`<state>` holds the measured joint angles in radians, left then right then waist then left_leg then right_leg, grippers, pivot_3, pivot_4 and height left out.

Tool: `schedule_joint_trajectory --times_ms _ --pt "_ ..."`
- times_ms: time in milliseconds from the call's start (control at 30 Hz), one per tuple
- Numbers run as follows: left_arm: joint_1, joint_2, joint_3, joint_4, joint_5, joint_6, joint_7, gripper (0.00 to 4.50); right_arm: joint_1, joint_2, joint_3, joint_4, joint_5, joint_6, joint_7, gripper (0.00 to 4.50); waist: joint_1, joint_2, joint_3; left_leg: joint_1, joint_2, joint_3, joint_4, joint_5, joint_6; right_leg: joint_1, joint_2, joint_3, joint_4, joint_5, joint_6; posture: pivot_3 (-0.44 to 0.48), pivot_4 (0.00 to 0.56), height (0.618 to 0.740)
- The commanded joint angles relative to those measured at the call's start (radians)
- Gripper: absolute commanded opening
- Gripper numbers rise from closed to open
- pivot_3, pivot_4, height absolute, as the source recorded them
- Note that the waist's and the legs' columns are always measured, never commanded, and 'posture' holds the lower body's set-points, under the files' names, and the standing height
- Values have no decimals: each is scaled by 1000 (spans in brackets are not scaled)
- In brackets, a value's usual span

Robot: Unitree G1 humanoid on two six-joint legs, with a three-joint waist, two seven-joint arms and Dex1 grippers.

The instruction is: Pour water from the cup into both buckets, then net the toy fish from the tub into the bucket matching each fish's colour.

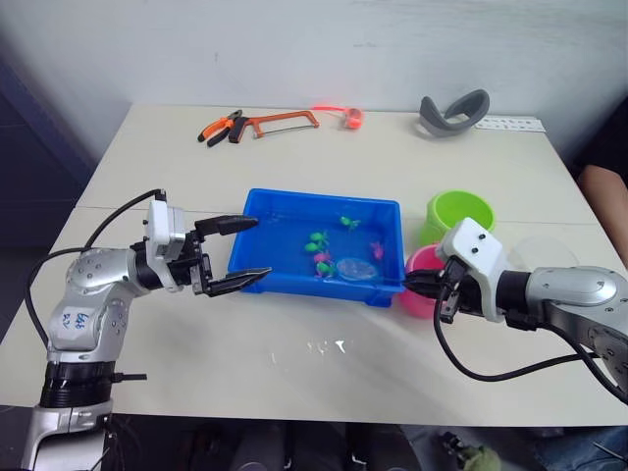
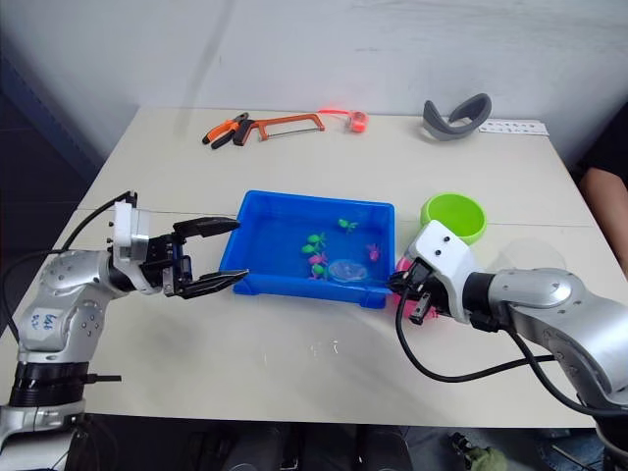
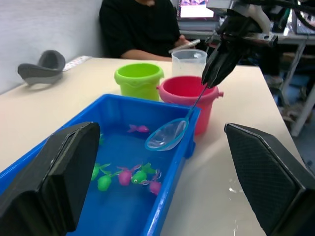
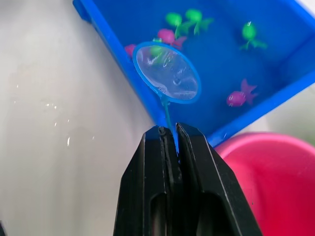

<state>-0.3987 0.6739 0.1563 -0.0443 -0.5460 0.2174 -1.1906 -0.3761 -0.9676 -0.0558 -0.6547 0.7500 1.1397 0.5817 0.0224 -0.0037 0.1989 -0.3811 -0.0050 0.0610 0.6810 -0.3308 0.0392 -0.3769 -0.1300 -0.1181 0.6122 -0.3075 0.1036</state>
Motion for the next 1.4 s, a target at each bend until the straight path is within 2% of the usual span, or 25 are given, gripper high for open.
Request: schedule_joint_trajectory --times_ms 33,300,533,733,1100,1400 --pt "-47 26 -9 32 -12 -2 -62 4413 -49 -2 9 8 2 53 -17 0 -2 0 0 0 0 0 0 0 0 0 0 0 0 0 0 0 150 740" --pt "-124 33 -36 75 -10 26 -117 4413 -126 -25 95 86 -39 85 24 0 -1 0 0 -4 0 0 1 0 0 -3 0 -1 0 0 0 0 150 740" --pt "-121 27 -42 85 -2 7 -124 4413 -199 -35 185 123 -83 109 45 0 -2 0 0 -6 0 0 1 0 0 -5 1 -2 0 0 0 0 150 740" --pt "-103 34 -39 63 -17 34 -121 4413 -236 27 216 158 -129 137 6 0 -2 0 0 -6 0 0 1 0 0 -6 1 -1 1 0 0 0 150 740" --pt "-99 32 -31 49 -18 49 -112 4413 -216 72 249 157 -272 67 -69 0 0 0 0 -7 -1 1 1 0 0 -6 1 -1 1 0 0 0 150 740" --pt "-96 13 -36 36 -29 74 -95 4413 -149 77 294 107 -416 -72 -110 0 1 0 0 -7 -1 1 1 1 0 -7 3 -1 2 0 0 0 150 740"
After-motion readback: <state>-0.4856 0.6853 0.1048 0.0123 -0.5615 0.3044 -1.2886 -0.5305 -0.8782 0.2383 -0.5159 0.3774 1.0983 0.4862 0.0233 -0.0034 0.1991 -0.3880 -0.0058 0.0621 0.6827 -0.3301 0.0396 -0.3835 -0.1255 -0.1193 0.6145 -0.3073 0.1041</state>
